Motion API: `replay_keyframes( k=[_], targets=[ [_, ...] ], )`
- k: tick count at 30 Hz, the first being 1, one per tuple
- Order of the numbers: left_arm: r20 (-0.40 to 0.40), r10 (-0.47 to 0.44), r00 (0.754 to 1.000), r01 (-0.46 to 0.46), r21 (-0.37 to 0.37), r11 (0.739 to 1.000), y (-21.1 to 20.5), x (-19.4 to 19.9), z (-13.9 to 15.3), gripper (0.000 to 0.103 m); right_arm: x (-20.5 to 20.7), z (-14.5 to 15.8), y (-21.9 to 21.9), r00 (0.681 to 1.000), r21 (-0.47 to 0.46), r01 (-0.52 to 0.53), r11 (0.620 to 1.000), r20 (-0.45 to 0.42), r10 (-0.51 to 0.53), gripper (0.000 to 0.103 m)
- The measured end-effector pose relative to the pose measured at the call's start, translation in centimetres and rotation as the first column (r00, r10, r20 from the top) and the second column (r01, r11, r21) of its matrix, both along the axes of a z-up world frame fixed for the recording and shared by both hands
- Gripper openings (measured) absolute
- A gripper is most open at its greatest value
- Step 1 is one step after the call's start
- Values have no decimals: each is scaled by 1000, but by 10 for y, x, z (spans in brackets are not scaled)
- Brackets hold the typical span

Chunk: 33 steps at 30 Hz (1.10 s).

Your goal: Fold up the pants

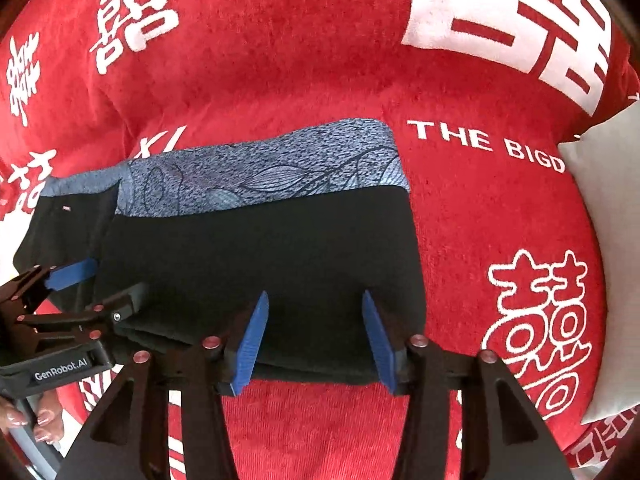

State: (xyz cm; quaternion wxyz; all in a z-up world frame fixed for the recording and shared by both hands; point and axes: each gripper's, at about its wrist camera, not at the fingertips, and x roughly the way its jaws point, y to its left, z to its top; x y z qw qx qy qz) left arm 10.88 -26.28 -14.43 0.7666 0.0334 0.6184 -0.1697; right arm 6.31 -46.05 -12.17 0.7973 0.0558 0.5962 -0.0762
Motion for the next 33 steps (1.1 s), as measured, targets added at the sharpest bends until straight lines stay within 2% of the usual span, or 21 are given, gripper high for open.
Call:
replay_keyframes(
  k=[10,16,21,23,26,29,33],
  targets=[
    [5,76,997,-76,-43,996,53,2,16,88,7,3,56,995,7,-97,995,-10,97,54],
    [19,153,988,-152,-70,986,90,7,24,88,17,1,96,986,-3,-166,986,-10,166,55],
    [16,252,968,-249,-104,963,139,-6,22,88,20,-16,129,970,-31,-239,971,-42,237,66],
    [-2,286,958,-285,-103,953,159,-13,15,88,18,-29,136,966,-57,-252,966,-75,248,67],
    [-38,301,953,-303,-115,946,181,-24,4,88,16,-31,130,978,-38,-204,978,-55,201,70],
    [-48,305,951,-309,-134,942,200,-35,0,88,17,-31,128,976,-40,-213,976,-61,211,73],
    [-32,384,923,-382,-211,900,232,-38,6,87,19,-31,128,973,-54,-220,974,-76,216,76]
  ],
)
